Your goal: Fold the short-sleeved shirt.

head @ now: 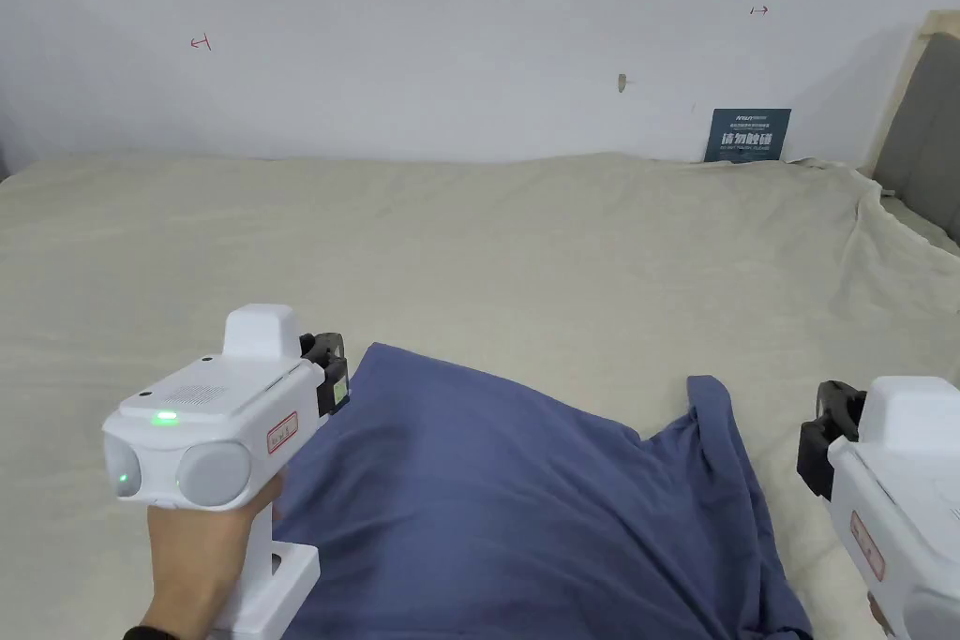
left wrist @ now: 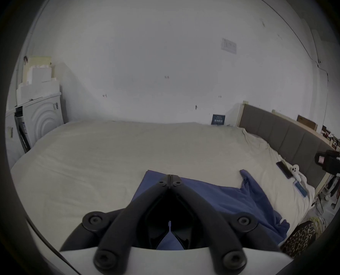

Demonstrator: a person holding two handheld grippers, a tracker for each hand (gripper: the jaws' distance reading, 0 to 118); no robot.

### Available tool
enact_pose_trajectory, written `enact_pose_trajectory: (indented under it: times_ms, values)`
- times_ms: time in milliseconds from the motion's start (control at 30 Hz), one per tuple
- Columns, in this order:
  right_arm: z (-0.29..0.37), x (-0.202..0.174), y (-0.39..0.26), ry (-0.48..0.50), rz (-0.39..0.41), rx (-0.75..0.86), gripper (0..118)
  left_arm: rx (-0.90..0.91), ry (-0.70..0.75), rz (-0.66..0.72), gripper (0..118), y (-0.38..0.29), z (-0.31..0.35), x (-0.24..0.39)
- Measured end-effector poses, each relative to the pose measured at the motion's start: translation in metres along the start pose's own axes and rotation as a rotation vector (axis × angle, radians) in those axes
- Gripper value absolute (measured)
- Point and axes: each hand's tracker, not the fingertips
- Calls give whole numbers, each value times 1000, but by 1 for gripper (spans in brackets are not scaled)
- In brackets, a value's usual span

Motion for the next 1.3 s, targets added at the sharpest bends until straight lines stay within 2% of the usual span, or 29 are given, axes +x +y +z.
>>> enact_pose_trajectory:
  times_ms: [333, 367, 400, 467, 500, 633, 800, 867, 1033, 1067, 1100, 1133, 1200, 1300]
  values:
    - [-54, 5, -4, -4, -22, -59, 0, -320, -17, 24, 0, 31, -176, -34]
    - [-60, 5, -5, -7, -20, -65, 0, -364, -12, 41, 5, 33, -194, -38]
    - [-66, 4, -6, -11, -16, -74, 0, -382, -11, 64, 20, 34, -211, -42]
    - [-78, 5, -10, -14, -15, -92, 0, -428, 12, 84, 62, 32, -243, -51]
    - [-84, 6, -13, -17, -18, -99, 0, -460, 21, 85, 78, 30, -259, -53]
    - [-103, 8, -23, -32, -20, -130, 0, -520, 56, 65, 81, 16, -308, -62]
    - [-121, 11, -35, -51, -21, -162, 0, -604, 107, 45, 77, -12, -353, -68]
    - [-124, 12, -39, -57, -25, -176, 0, -637, 110, 24, 62, -23, -361, -63]
    - [-126, 17, -43, -60, -43, -207, 0, -629, 125, -17, 43, -37, -363, -48]
    - [-127, 20, -43, -61, -53, -215, 0, -626, 118, -15, 32, -35, -362, -46]
    - [-126, 22, -43, -61, -58, -224, 0, -627, 94, -8, 11, -34, -361, -44]
    - [-126, 24, -43, -59, -67, -237, 0, -629, 86, -9, 3, -34, -357, -42]
    - [-129, 31, -43, -53, -107, -262, 0, -597, 85, -31, 1, -31, -345, -36]
    - [-140, 40, -43, -32, -146, -329, 0, -483, 39, 11, 1, -14, -311, -35]
